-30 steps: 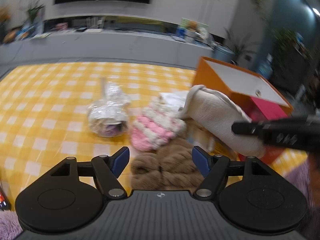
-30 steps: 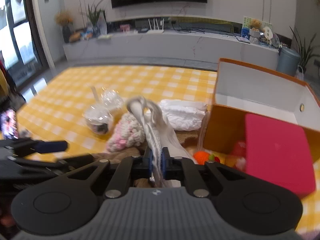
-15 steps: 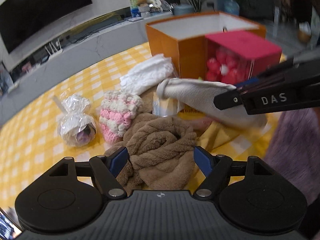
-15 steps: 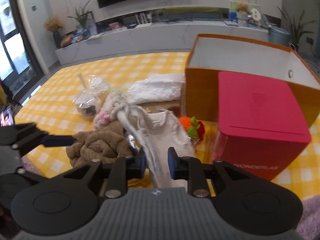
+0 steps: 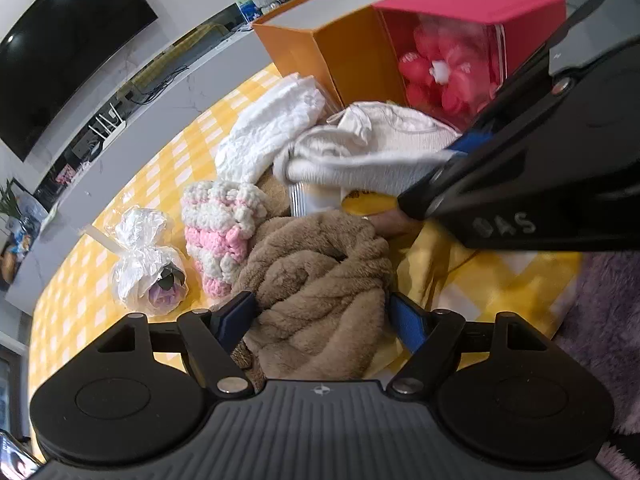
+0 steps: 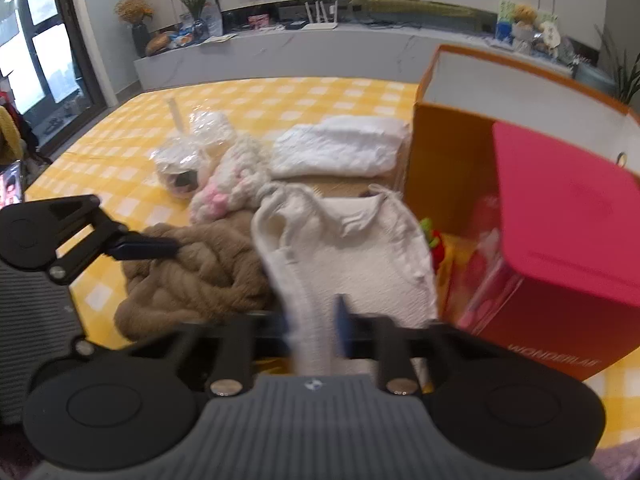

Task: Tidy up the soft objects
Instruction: 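Grasp the brown fuzzy towel with the left gripper while the right gripper lifts the bib, then carry the towel and bib over the orange box and release both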

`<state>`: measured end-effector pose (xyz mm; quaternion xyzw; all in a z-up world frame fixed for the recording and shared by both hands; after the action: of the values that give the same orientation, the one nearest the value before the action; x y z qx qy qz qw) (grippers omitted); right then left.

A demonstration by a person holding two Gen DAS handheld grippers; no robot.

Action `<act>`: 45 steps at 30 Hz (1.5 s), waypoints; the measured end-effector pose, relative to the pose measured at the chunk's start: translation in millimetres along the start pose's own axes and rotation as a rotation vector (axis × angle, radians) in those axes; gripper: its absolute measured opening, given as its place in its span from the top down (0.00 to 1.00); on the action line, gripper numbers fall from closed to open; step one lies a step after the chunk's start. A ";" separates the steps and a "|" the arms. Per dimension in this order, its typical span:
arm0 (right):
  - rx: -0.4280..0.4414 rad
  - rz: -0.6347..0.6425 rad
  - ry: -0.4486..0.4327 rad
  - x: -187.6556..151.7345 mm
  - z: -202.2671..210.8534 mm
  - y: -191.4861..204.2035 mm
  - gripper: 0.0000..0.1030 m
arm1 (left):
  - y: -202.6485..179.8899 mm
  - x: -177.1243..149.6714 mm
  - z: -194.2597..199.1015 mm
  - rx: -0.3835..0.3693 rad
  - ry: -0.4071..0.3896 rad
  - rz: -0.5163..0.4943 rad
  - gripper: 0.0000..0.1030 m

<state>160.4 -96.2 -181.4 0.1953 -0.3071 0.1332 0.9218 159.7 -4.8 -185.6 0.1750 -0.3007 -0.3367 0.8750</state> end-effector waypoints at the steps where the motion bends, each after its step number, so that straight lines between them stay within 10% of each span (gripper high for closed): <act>1: 0.004 -0.001 -0.001 -1.3 1.4 0.9 0.92 | -0.7 0.1 -0.4 0.010 0.004 -0.011 0.17; 11: 0.007 -0.010 -0.082 6.7 31.2 -3.8 0.93 | 19.6 5.6 34.5 0.026 -0.105 0.115 0.67; 26: 0.124 -0.086 -0.266 39.4 122.2 -10.1 0.97 | 88.1 42.2 126.4 -0.121 -0.350 0.521 0.70; 45: -0.018 -0.135 -0.464 171.6 165.4 -88.1 0.97 | 129.9 201.8 97.1 -0.235 -0.561 0.605 0.70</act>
<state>240.7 -225.9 21.7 0.2325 -0.4981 0.0202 0.8351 279.5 -62.4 36.5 -0.1205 -0.5243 -0.1312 0.8327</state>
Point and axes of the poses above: each gripper's, at about its wrist camera, not at the fingertips, and z roughly against the way its jaws point, y to its left, x to its top, the point moved 9 cm from there along -z, roughly the way its jaws point, and after that the axes turned 12 degrees about -z, right-handed, at the moved point
